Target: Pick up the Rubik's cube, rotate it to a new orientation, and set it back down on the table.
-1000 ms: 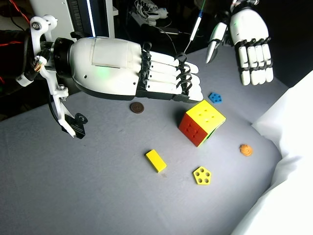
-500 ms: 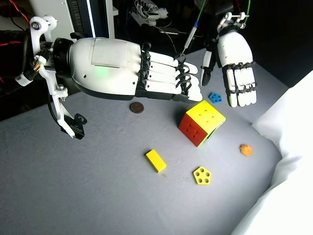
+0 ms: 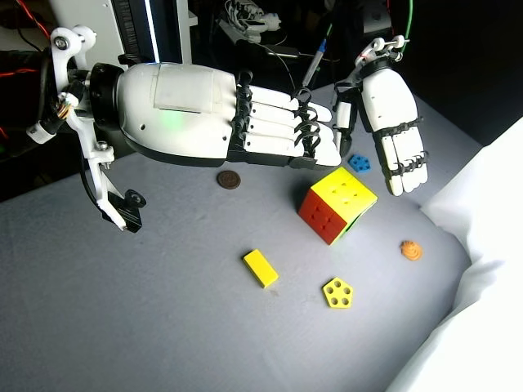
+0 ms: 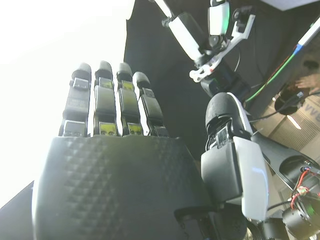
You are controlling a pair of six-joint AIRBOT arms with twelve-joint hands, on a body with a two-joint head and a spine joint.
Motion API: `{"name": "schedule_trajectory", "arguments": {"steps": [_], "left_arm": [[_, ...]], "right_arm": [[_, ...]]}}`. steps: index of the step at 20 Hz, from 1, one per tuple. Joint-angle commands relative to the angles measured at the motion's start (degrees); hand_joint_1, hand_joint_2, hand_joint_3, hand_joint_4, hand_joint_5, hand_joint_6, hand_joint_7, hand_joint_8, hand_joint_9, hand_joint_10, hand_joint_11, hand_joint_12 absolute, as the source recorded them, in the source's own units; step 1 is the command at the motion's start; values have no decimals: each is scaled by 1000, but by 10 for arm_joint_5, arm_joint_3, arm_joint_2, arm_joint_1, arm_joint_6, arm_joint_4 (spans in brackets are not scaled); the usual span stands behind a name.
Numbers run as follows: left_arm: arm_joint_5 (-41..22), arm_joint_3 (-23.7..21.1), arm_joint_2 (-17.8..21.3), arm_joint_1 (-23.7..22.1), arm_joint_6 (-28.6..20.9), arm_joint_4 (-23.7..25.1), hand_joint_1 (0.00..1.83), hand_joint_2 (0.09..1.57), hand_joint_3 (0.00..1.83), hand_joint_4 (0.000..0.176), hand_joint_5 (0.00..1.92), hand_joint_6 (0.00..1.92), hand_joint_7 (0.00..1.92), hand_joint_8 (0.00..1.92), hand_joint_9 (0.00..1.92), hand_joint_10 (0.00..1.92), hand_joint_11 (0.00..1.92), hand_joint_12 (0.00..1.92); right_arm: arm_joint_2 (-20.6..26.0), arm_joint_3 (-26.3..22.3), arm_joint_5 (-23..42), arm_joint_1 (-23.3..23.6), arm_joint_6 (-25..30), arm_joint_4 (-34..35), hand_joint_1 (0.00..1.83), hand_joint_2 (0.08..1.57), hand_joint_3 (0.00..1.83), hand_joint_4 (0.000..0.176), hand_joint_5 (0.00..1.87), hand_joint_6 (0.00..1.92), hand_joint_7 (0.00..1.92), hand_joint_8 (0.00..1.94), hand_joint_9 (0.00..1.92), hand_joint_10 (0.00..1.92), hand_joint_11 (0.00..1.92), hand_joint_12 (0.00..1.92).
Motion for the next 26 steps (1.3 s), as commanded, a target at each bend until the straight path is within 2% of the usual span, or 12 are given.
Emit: {"name": "schedule_trajectory", "arguments": {"steps": [1,4,7,10,14,19,20,21,26], "left_arm": [[-21,3,-5,-7,2,28,984,1144,12,0,0,0,0,0,0,0,0,0],[-32,8,-25,-9,13,9,991,1147,9,0,0,0,0,0,0,0,0,0],[-39,16,-45,-9,13,7,932,1171,17,0,0,0,0,0,0,0,0,0],[-39,26,-59,-8,15,7,958,1182,16,0,0,0,0,0,0,0,0,0],[-39,34,-68,-3,15,7,1023,1142,0,0,0,0,0,0,0,0,0,0],[-39,46,-76,5,15,4,980,1154,1,0,0,0,0,0,0,0,0,0],[-39,50,-79,5,15,4,978,1152,0,0,0,0,0,0,0,0,0,0],[-39,55,-83,6,15,4,951,1161,4,0,0,0,0,0,0,0,0,0],[-26,77,-97,8,15,3,895,1159,2,0,0,0,0,0,0,0,0,0]], "right_arm": [[3,-1,68,4,1,21,0,1280,7,0,4,0,72,0,68,3,0,0],[3,-1,68,4,1,21,0,1290,9,0,5,2,72,0,70,3,1,1],[3,-1,68,4,-1,21,5,1289,6,0,26,10,100,10,90,11,14,7],[3,-1,68,4,-2,21,17,1293,6,0,37,13,90,4,80,6,0,0],[3,-1,68,4,-2,21,0,1290,3,0,29,8,82,2,71,2,0,0],[3,-1,68,4,-2,21,7,1294,3,0,56,16,104,6,98,13,6,9],[3,-1,68,4,-2,21,12,1289,1,0,72,11,125,1,118,14,0,133],[3,-1,68,4,-2,21,2,1290,1,0,68,6,121,0,113,10,0,134],[3,-2,68,3,-2,21,0,1294,1,0,49,1,75,1,73,0,0,1]]}}
